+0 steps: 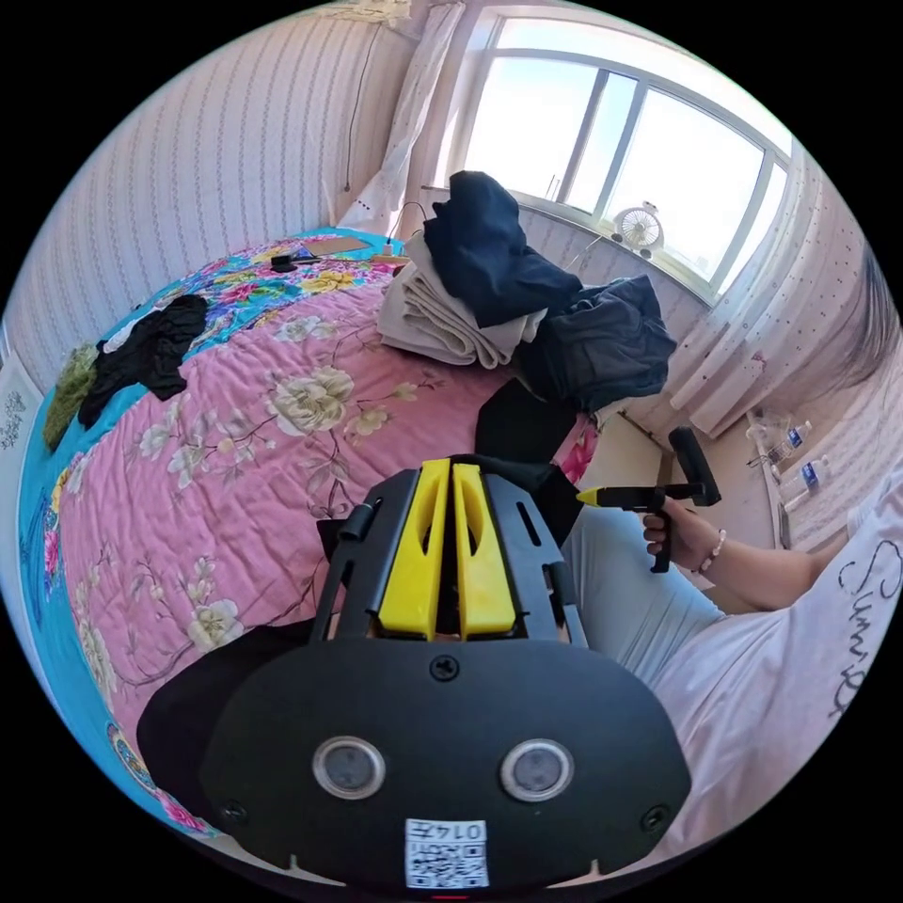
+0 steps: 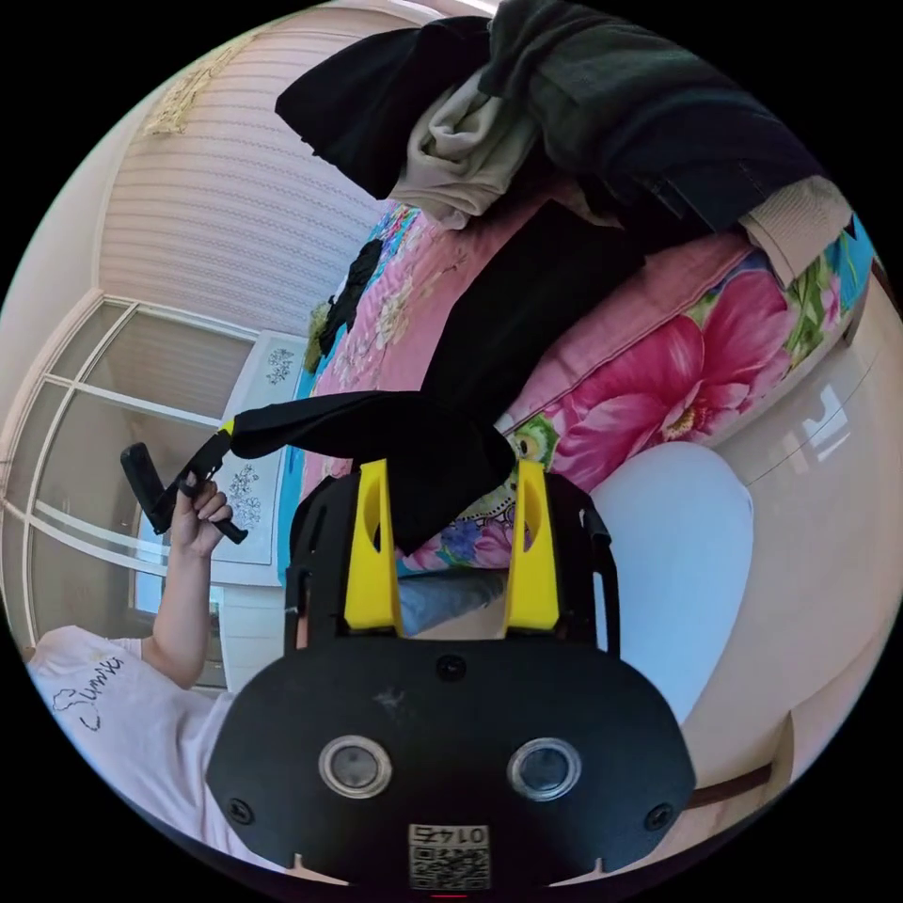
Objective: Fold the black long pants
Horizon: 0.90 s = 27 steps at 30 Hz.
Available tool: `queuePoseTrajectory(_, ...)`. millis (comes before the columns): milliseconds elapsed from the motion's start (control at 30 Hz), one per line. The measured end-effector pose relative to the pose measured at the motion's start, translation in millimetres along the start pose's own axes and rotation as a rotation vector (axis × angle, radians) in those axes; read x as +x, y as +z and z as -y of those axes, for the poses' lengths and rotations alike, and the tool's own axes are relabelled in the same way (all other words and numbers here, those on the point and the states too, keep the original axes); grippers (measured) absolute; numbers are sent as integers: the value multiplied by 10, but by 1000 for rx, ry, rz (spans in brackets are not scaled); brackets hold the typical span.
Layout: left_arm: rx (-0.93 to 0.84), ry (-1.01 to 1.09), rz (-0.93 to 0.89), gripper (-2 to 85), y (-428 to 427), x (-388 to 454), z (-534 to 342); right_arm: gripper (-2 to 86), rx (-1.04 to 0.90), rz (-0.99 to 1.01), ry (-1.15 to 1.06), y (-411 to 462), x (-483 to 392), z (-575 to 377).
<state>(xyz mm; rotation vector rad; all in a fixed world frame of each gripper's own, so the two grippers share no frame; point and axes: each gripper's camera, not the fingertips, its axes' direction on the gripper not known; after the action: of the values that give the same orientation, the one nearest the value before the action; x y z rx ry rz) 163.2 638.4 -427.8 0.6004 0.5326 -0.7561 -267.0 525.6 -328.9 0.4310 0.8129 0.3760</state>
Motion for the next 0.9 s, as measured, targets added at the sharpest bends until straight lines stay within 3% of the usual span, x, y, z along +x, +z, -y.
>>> queuePoseTrajectory(167,25,-46,-21,-10,-313,-111,-3,180,-86,40,59,155,-9,239)
queuePoseTrajectory(333,42,-87,-5,-10,-817,-171,-55,28,-170,191,50,392,-296,460)
queuePoseTrajectory(533,226,-19,-160,-10,-2036,44,-62,14,18,126,-180,-275,-1248,936)
queuePoseTrajectory(633,425,125,-221,-10,-2857,346,104,11,198,56,-444,-1099,-2277,1581)
queuePoseTrajectory(733,658,249,-233,-10,-3793,577,406,8,427,-76,-754,-2114,-3865,2110)
queuePoseTrajectory(800,816,292,-292,-10,-4463,615,497,8,610,-103,-960,-2851,-5385,2298)
queuePoseTrajectory(900,1048,377,-254,-10,-5565,640,290,7,683,-33,-1185,-3315,-7275,2295)
